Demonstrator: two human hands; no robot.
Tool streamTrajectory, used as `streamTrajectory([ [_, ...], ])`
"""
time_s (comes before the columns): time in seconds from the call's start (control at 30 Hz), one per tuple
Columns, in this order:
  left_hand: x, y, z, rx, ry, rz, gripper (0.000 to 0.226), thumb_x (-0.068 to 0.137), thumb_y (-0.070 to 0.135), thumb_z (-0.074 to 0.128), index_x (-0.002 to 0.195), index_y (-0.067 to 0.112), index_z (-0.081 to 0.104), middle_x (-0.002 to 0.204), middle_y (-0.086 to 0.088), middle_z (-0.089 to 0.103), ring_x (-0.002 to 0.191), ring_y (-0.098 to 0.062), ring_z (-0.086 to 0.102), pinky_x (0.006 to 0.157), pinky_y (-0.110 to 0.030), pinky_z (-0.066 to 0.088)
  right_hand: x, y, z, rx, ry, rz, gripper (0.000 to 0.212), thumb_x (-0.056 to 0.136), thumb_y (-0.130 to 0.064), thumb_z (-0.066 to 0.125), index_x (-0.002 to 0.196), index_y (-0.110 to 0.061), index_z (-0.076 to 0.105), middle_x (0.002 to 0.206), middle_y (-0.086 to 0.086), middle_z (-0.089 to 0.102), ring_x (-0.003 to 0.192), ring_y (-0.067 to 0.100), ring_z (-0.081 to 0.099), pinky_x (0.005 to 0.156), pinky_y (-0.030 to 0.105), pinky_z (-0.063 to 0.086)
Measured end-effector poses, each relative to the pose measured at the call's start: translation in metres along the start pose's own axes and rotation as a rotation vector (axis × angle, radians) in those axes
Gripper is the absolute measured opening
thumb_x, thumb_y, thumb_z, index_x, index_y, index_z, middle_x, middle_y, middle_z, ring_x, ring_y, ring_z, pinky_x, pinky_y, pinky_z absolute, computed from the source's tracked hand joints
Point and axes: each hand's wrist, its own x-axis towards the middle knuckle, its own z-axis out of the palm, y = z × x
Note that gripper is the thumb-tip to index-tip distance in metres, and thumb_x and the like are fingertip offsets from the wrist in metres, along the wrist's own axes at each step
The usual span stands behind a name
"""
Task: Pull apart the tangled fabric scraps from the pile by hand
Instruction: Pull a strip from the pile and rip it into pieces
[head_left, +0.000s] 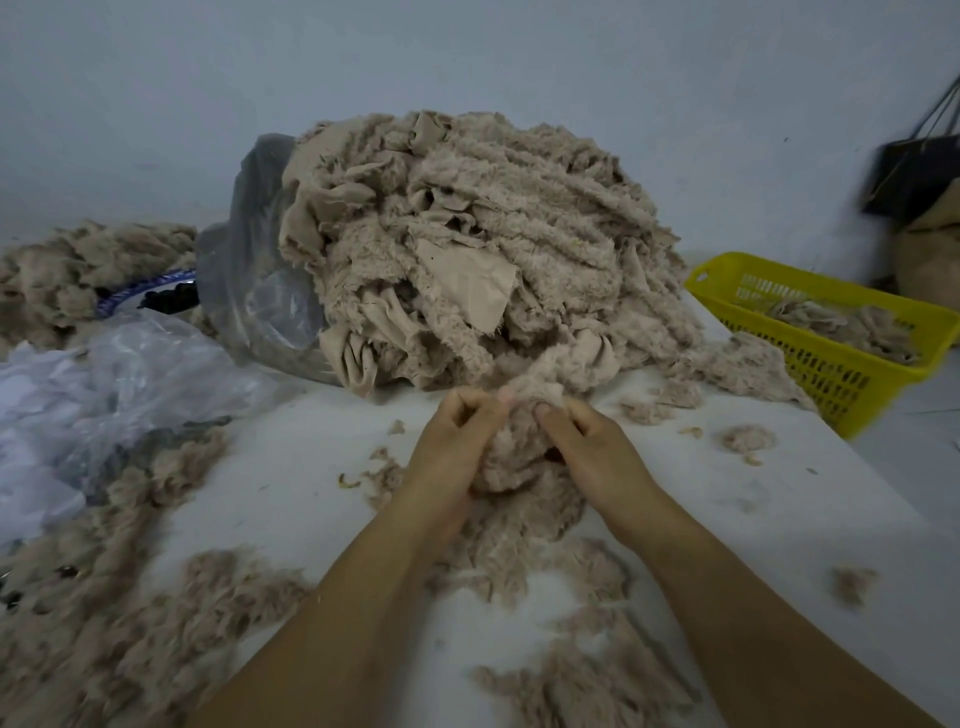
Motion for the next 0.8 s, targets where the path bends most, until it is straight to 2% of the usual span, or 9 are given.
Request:
streamTrajectory([
  [0.07, 0.0, -0.004, 0.002, 0.235, 0.013, 0.081, 0.023, 0.087, 0.045, 0.072, 0.098, 0.028, 0.061, 0.1, 0.014, 0.069, 0.096, -0.001, 0.066, 0.078, -0.019, 0.053, 0.0, -0.002, 0.001, 0.001, -0.034, -0.04, 0.022, 0.102, -0.038, 0.047, 0.106, -0.038, 0.069, 0.098, -0.021, 0.07, 0.091, -0.004, 0.065, 0.075, 0.014, 0.051],
  [0.13, 0.0, -0.004, 0.004, 0.35, 0.022, 0.124, 0.027, 0.087, 0.048, 0.07, 0.105, 0.031, 0.06, 0.098, 0.02, 0.066, 0.086, 0.012, 0.062, 0.067, -0.006, 0.047, 0.001, -0.001, 0.0, 0.043, -0.065, -0.036, 0.025, 0.102, -0.037, 0.046, 0.113, -0.042, 0.068, 0.105, -0.021, 0.071, 0.097, -0.003, 0.065, 0.086, 0.021, 0.052],
  [0.23, 0.001, -0.002, 0.004, 0.392, 0.02, 0.078, 0.032, 0.086, 0.049, 0.07, 0.105, 0.024, 0.064, 0.101, 0.014, 0.069, 0.083, 0.008, 0.065, 0.067, -0.007, 0.046, 0.002, 0.003, 0.003, 0.148, -0.094, 0.018, 0.025, 0.101, -0.034, 0.048, 0.114, -0.042, 0.069, 0.125, -0.012, 0.066, 0.116, 0.006, 0.061, 0.104, 0.036, 0.047],
  [0.33, -0.001, -0.003, 0.001, 0.413, -0.008, 0.029, 0.036, 0.09, 0.046, 0.068, 0.093, 0.01, 0.067, 0.08, 0.006, 0.065, 0.072, -0.008, 0.06, 0.063, -0.017, 0.044, 0.005, 0.002, 0.003, 0.326, -0.143, 0.029, 0.029, 0.099, -0.033, 0.045, 0.114, -0.039, 0.069, 0.138, -0.01, 0.058, 0.128, 0.005, 0.052, 0.111, 0.035, 0.04],
  [0.43, -0.004, -0.004, 0.004, 0.512, -0.068, 0.077, 0.036, 0.094, 0.038, 0.065, 0.072, 0.013, 0.053, 0.058, 0.009, 0.047, 0.051, -0.005, 0.043, 0.049, -0.016, 0.033, 0.005, 0.0, 0.004, 0.356, -0.205, -0.026, 0.036, 0.101, -0.038, 0.038, 0.119, -0.041, 0.069, 0.128, -0.026, 0.06, 0.128, -0.007, 0.047, 0.106, 0.026, 0.038],
  [0.53, -0.007, -0.001, 0.008, 0.576, -0.121, 0.145, 0.037, 0.099, 0.033, 0.06, 0.065, 0.02, 0.055, 0.053, 0.014, 0.048, 0.049, -0.003, 0.042, 0.049, -0.018, 0.035, 0.007, 0.002, 0.003, 0.344, -0.098, -0.014, 0.035, 0.105, -0.031, 0.041, 0.107, -0.035, 0.075, 0.115, -0.011, 0.072, 0.114, 0.005, 0.063, 0.097, 0.027, 0.049],
  [0.6, -0.008, 0.004, 0.007, 0.505, -0.096, 0.136, 0.026, 0.1, 0.035, 0.057, 0.081, 0.02, 0.067, 0.075, 0.0, 0.07, 0.069, -0.014, 0.063, 0.069, -0.034, 0.054, 0.009, 0.003, 0.002, 0.362, 0.009, 0.001, 0.038, 0.105, -0.025, 0.041, 0.099, -0.032, 0.077, 0.11, -0.003, 0.074, 0.108, 0.013, 0.067, 0.094, 0.032, 0.053],
  [0.67, -0.01, 0.008, 0.002, 0.367, -0.049, 0.107, 0.024, 0.101, 0.034, 0.055, 0.085, 0.028, 0.072, 0.092, 0.001, 0.076, 0.086, -0.018, 0.071, 0.082, -0.041, 0.058, 0.014, 0.002, -0.003, 0.354, 0.12, 0.005, 0.037, 0.104, -0.024, 0.044, 0.094, -0.032, 0.078, 0.109, -0.006, 0.074, 0.108, 0.013, 0.066, 0.094, 0.03, 0.053],
  [0.8, -0.004, 0.022, -0.011, -0.186, 0.105, 0.067, 0.023, 0.102, 0.026, 0.052, 0.119, 0.027, 0.069, 0.113, -0.01, 0.072, 0.1, -0.026, 0.071, 0.069, -0.031, 0.062, 0.021, 0.001, -0.028, 0.452, 0.268, 0.07, 0.026, 0.102, -0.02, 0.049, 0.097, -0.022, 0.075, 0.117, -0.006, 0.068, 0.103, 0.011, 0.066, 0.098, 0.028, 0.052],
])
